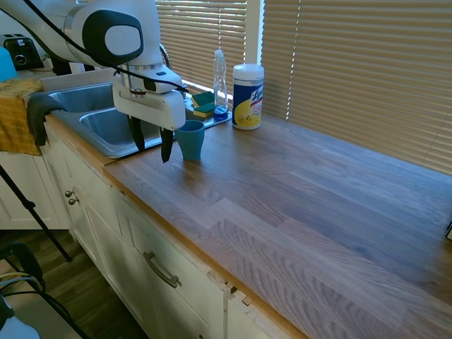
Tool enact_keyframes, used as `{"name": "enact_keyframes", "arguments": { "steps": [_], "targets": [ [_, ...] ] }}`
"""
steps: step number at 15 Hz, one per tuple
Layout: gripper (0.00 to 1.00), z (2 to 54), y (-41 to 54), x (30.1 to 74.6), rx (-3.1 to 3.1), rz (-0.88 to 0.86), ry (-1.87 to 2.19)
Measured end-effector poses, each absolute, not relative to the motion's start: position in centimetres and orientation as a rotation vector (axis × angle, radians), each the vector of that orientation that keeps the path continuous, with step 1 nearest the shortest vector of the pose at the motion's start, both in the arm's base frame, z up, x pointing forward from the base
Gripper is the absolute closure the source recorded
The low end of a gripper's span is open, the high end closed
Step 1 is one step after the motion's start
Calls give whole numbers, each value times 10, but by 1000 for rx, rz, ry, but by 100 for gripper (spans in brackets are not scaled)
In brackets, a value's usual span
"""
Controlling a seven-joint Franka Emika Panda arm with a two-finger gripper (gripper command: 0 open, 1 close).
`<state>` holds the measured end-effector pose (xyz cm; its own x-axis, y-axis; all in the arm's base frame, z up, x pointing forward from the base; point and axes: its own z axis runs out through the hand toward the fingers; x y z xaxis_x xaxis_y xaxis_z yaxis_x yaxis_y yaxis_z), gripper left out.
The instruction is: Put the mug in the sink
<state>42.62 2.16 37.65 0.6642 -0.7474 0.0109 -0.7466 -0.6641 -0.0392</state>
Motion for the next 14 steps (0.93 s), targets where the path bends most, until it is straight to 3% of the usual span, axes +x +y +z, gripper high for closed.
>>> {"name": "enact_keyframes", "arguments": {
  "steps": [7,14],
  "targets": [
    [0,396,12,437,-2807,-94,1298],
    [0,437,-3,479,-2687,-194,1413]
  ]
}}
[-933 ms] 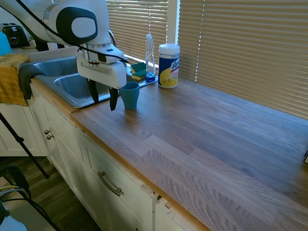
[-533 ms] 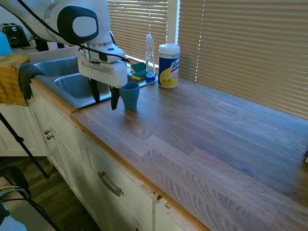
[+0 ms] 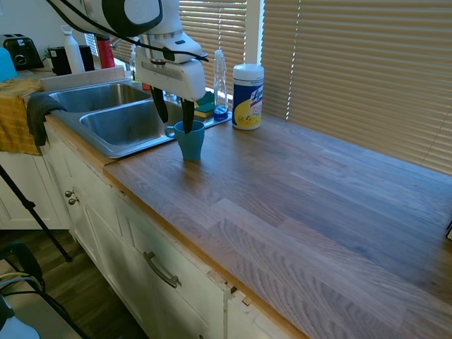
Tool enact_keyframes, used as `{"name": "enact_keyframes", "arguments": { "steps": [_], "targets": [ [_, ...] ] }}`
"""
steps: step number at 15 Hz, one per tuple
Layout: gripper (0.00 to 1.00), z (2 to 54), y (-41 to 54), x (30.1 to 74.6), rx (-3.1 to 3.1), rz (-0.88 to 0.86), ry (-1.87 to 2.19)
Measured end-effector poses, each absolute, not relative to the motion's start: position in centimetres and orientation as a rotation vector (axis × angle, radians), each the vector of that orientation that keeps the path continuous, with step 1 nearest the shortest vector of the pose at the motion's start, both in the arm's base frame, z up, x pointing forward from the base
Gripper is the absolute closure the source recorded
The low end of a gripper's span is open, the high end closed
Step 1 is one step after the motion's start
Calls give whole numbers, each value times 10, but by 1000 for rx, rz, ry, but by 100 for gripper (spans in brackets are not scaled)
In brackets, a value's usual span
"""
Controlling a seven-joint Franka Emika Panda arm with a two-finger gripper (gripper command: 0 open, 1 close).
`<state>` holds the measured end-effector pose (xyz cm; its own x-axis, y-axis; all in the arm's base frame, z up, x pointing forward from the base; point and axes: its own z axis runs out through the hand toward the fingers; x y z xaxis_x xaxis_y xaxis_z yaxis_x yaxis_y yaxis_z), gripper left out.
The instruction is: Put the mug in the sink
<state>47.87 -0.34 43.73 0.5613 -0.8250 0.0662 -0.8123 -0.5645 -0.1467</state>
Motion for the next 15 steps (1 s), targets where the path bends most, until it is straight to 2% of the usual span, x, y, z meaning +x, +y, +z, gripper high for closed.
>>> {"name": "enact_keyframes", "arguments": {
  "steps": [3,10,11,15],
  "targets": [
    [0,429,-8,508,-2641,-183,1488],
    [0,376,-13,564,-2627,-78,1572],
    [100,368,-14,568,-2631,-60,1577],
    [100,341,-12,573,-2641,-18,1585]
  ]
}}
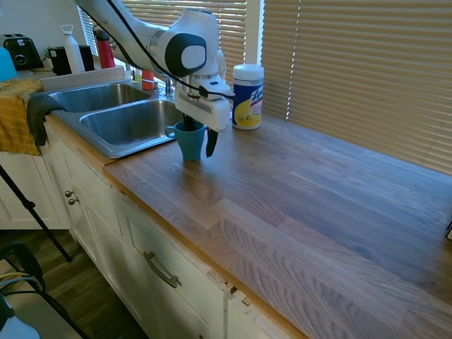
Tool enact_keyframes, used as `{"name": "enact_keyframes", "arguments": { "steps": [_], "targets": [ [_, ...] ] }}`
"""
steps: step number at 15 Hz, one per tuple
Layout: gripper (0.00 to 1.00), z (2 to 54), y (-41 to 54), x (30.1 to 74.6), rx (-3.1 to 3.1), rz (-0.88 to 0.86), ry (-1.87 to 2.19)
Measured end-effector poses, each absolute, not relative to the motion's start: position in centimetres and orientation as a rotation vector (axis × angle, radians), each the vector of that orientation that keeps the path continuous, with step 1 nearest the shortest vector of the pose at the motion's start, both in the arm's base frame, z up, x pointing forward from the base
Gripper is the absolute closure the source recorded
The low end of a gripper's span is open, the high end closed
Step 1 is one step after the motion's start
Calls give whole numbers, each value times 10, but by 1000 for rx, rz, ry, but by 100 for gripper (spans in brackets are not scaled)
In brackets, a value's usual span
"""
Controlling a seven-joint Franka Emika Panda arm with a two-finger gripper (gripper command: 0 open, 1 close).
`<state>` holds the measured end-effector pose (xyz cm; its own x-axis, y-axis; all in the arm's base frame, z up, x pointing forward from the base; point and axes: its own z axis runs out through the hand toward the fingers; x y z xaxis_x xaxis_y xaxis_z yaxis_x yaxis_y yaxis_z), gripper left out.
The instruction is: Put the mug in the sink
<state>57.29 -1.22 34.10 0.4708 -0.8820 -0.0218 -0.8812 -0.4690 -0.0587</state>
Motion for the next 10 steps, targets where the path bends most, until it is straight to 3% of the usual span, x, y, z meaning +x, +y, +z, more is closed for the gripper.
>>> {"name": "enact_keyframes", "arguments": {
  "steps": [10],
  "targets": [
    [100,337,-13,574,-2618,-10,1600]
  ]
}}
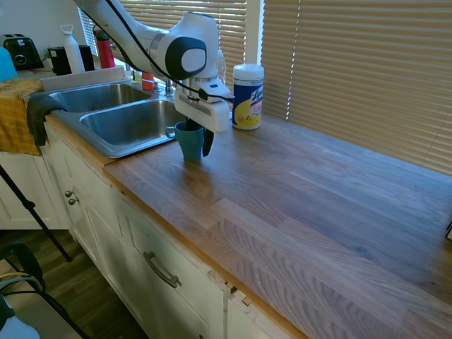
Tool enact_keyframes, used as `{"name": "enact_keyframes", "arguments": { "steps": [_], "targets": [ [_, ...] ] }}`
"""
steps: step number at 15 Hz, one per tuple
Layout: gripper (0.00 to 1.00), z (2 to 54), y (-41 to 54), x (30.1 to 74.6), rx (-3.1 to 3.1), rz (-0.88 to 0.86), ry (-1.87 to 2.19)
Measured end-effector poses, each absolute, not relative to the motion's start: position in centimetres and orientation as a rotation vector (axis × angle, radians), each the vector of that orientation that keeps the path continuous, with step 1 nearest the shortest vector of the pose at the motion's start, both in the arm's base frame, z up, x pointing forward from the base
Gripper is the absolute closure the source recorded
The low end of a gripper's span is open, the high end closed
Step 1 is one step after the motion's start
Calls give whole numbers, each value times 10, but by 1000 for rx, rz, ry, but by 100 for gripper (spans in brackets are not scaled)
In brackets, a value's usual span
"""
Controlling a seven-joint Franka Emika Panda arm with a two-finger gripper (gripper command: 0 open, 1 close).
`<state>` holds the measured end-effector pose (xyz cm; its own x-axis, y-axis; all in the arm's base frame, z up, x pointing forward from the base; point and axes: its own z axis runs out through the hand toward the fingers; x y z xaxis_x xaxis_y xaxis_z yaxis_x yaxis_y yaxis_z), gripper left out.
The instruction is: Put the mug in the sink
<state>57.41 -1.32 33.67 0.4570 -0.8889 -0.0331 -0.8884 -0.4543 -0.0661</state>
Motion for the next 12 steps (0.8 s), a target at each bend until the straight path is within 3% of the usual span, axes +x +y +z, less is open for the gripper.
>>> {"name": "enact_keyframes", "arguments": {
  "steps": [12],
  "targets": [
    [100,349,-20,572,-2650,-17,1499]
  ]
}}
